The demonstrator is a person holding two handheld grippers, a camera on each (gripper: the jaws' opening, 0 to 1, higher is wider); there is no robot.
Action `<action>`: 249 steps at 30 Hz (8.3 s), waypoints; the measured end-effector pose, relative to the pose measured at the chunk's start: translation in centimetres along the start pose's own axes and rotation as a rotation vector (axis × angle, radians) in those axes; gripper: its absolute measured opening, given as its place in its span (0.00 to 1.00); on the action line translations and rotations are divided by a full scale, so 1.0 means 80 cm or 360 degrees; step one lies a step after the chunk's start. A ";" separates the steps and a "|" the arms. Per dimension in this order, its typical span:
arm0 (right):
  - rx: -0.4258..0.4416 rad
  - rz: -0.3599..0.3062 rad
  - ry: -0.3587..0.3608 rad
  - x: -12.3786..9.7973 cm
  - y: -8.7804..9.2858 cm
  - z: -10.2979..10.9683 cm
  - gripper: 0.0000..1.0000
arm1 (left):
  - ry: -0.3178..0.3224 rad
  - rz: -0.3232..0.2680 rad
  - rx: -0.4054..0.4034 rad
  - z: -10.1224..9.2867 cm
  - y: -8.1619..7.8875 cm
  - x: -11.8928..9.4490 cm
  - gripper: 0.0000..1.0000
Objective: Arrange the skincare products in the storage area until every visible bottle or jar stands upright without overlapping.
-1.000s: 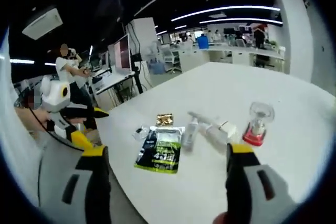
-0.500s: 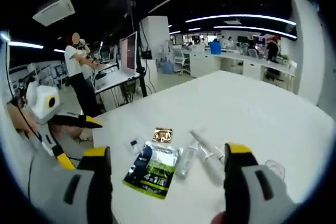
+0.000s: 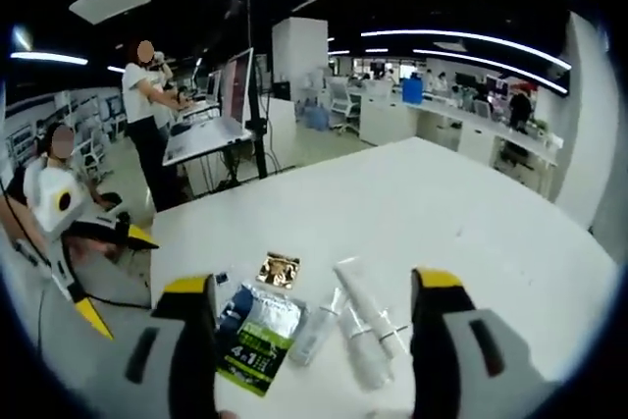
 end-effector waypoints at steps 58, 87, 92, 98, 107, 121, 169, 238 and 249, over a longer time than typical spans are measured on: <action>-0.0081 0.0920 -0.0068 0.232 0.112 -0.066 0.40 | -0.0022 -0.0027 -0.0126 0.008 0.001 -0.002 0.84; -0.0045 0.0591 0.0113 0.190 0.068 -0.089 0.35 | -0.0031 -0.0065 -0.0151 0.010 -0.003 -0.003 0.82; -0.0027 0.0563 0.0157 0.168 0.065 -0.083 0.35 | -0.0018 -0.0075 -0.0151 0.009 -0.003 -0.004 0.81; 0.0069 0.0494 0.0223 0.145 0.059 -0.081 0.35 | -0.0006 -0.0091 -0.0153 0.009 -0.003 -0.005 0.81; 0.0152 0.0426 0.0249 0.117 0.053 -0.071 0.35 | 0.0007 -0.0106 -0.0151 0.009 -0.003 -0.006 0.80; 0.0293 0.0281 0.0268 0.081 0.039 -0.061 0.35 | 0.0026 -0.0110 -0.0136 0.006 -0.006 -0.006 0.80; 0.0554 -0.0054 0.0625 -0.067 0.077 0.024 0.34 | 0.0445 -0.0050 0.0232 -0.050 -0.079 0.116 0.75; 0.0569 -0.0100 0.0630 -0.167 0.130 0.060 0.46 | 0.0992 0.0051 0.0635 -0.148 -0.062 0.202 0.15; 0.0672 -0.0063 0.0739 -0.201 0.178 0.048 0.56 | 0.1033 0.0046 0.0694 -0.130 -0.076 0.212 0.15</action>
Point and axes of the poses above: the point that each gripper's makers call its tool centre point, and the gripper's own axes: x roughly forward along the fingers, z roughly to its left, y roughly out of its underside, the point moved 3 cm from there along -x, roughly backward along the fingers, and after that the axes turned 5 degrees about y, right-handed, at the moved point
